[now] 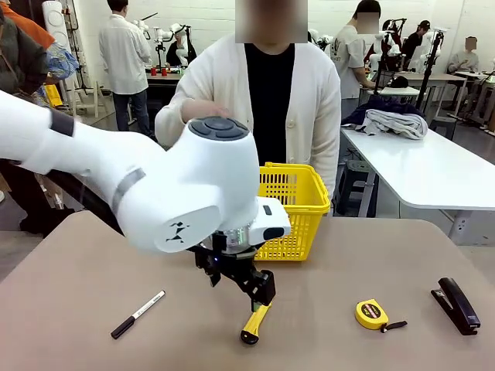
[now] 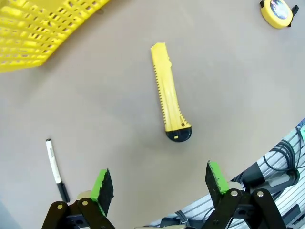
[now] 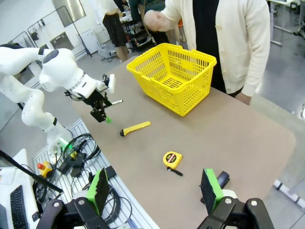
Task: Place the items the person wants into the basket.
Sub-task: Pick up the item the person points to and place it in the Market Basket.
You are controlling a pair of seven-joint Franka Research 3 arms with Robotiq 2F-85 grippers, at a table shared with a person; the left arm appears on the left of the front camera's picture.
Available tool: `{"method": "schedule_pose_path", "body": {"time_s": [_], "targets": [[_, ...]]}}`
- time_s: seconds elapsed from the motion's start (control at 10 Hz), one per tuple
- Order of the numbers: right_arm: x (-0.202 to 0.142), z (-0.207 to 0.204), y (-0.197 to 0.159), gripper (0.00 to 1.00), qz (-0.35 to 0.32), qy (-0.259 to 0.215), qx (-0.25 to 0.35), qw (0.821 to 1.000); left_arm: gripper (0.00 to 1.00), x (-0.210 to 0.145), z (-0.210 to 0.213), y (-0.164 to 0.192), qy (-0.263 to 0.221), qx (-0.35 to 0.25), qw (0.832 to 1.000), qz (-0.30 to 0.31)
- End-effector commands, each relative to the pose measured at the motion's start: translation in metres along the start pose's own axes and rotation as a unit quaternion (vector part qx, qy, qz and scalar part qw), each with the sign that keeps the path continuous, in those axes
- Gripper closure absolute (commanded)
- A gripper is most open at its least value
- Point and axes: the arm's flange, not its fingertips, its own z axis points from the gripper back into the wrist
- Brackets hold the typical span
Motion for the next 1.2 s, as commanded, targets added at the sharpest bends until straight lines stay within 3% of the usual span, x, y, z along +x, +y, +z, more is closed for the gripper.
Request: {"method": "schedule_pose_path", "body": {"time_s": [0.0, 1.1], "targets": [[0.002, 0.000, 0.000, 0.00, 0.006, -0.011, 0.008, 1.000, 0.00, 0.018, -0.017, -0.010, 0.001, -0.003, 1.000, 0.004], [0.002, 0.000, 0.000, 0.00, 0.006, -0.011, 0.008, 1.000, 0.00, 0.055, -0.093, -0.035, 0.078, -0.023, 0.996, -0.030]]}}
